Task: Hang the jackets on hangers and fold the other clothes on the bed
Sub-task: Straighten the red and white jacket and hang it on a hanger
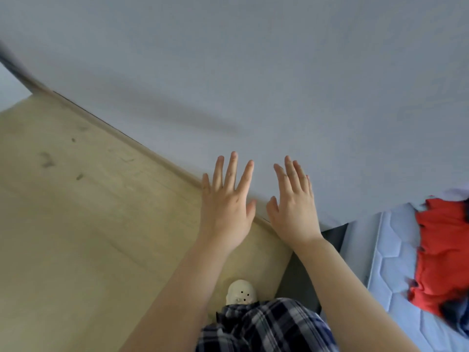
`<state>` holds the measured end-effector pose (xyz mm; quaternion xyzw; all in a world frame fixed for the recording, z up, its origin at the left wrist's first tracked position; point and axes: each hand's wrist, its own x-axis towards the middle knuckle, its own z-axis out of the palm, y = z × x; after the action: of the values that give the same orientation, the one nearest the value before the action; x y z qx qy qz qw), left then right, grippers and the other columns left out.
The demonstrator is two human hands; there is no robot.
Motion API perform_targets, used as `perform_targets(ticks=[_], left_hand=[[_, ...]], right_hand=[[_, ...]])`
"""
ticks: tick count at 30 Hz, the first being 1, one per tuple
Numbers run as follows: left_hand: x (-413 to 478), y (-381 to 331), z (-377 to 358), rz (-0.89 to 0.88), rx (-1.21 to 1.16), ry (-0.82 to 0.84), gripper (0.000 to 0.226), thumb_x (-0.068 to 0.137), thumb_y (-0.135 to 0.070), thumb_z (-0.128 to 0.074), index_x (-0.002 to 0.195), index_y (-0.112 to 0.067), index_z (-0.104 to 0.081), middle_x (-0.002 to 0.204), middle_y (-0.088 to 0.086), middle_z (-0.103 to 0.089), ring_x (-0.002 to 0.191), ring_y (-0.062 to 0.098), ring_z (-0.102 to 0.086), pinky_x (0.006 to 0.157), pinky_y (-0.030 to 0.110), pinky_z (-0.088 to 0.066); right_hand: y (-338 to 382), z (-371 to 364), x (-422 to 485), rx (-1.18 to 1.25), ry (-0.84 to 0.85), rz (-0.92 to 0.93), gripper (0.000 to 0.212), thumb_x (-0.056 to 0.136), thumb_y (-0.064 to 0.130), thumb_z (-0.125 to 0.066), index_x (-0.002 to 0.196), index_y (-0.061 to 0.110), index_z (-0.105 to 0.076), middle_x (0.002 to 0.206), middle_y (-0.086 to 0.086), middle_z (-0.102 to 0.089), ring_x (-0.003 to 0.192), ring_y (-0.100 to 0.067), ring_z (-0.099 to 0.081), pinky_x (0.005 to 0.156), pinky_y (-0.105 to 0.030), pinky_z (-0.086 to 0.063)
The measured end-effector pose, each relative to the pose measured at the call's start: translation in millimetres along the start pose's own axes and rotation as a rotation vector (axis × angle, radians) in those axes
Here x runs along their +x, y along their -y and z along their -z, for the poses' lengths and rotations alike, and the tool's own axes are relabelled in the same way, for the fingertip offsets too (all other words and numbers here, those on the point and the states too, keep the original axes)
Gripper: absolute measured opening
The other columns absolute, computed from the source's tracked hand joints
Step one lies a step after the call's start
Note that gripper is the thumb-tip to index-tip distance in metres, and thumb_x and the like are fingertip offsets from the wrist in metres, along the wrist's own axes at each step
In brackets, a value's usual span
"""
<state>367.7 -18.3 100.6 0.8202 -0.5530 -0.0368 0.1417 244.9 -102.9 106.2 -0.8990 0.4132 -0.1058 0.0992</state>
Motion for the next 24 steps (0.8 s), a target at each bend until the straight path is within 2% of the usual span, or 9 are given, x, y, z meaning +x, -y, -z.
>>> perform_targets(ticks=[3, 6, 13, 18, 21, 24], left_hand=[[-11.6, -8.9, -28.6, -0.014, 0.027, -0.06, 0.074, 0.094, -0.043, -0.048, 0.153, -0.027, -0.006, 0.161, 0.007, 0.0, 0.147, 0.031, 0.001, 0.114, 0.055, -0.012], [-31.4, -33.4, -39.9, -0.023, 0.094, -0.091, 0.073, 0.095, -0.044, -0.045, 0.153, -0.027, -0.005, 0.161, 0.007, 0.004, 0.147, 0.031, 0.002, 0.114, 0.055, -0.01], [-101.6, -143.3, -38.8, -0.108, 0.184, -0.128, 0.072, 0.095, -0.041, -0.044, 0.152, -0.026, -0.002, 0.16, 0.006, 0.007, 0.147, 0.031, 0.005, 0.114, 0.055, -0.008], [-117.1, -220.2, -65.1, -0.122, 0.193, -0.075, 0.07, 0.097, -0.04, -0.04, 0.152, -0.025, 0.001, 0.16, 0.007, 0.01, 0.146, 0.032, 0.007, 0.115, 0.054, -0.006], [-110.6, -262.7, -93.9, -0.141, 0.174, -0.022, 0.07, 0.095, -0.039, -0.042, 0.152, -0.022, -0.005, 0.16, 0.009, 0.006, 0.146, 0.033, 0.002, 0.113, 0.055, -0.011], [-105.4, -293.9, -128.9, -0.141, 0.078, 0.03, 0.071, 0.092, -0.028, -0.046, 0.152, -0.02, -0.01, 0.16, 0.01, 0.001, 0.146, 0.032, -0.001, 0.113, 0.053, -0.017]], right_hand=[[-19.6, -19.2, -15.3, -0.018, -0.025, 0.004, 0.064, 0.09, 0.009, -0.052, 0.148, 0.012, -0.027, 0.159, -0.009, -0.012, 0.148, -0.026, -0.005, 0.116, -0.035, -0.001], [-39.6, -18.3, -38.8, 0.011, -0.067, 0.012, 0.06, 0.092, 0.012, -0.05, 0.148, 0.011, -0.027, 0.159, -0.011, -0.014, 0.147, -0.027, -0.007, 0.118, -0.04, -0.007], [-105.9, 31.7, -136.0, 0.13, -0.167, -0.022, 0.058, 0.092, 0.012, -0.05, 0.146, 0.004, -0.03, 0.156, -0.016, -0.022, 0.145, -0.031, -0.016, 0.119, -0.042, -0.015], [-171.5, 54.7, -187.6, 0.16, -0.196, -0.094, 0.058, 0.091, 0.009, -0.049, 0.145, 0.001, -0.03, 0.154, -0.017, -0.024, 0.144, -0.031, -0.018, 0.118, -0.039, -0.014], [-218.7, 58.7, -205.1, 0.106, -0.186, -0.14, 0.06, 0.089, 0.01, -0.051, 0.145, 0.001, -0.031, 0.154, -0.018, -0.024, 0.144, -0.03, -0.019, 0.117, -0.039, -0.013], [-268.0, 50.5, -218.0, 0.038, -0.161, -0.252, 0.064, 0.087, 0.012, -0.052, 0.145, 0.002, -0.03, 0.155, -0.018, -0.022, 0.143, -0.031, -0.018, 0.116, -0.043, -0.015]])
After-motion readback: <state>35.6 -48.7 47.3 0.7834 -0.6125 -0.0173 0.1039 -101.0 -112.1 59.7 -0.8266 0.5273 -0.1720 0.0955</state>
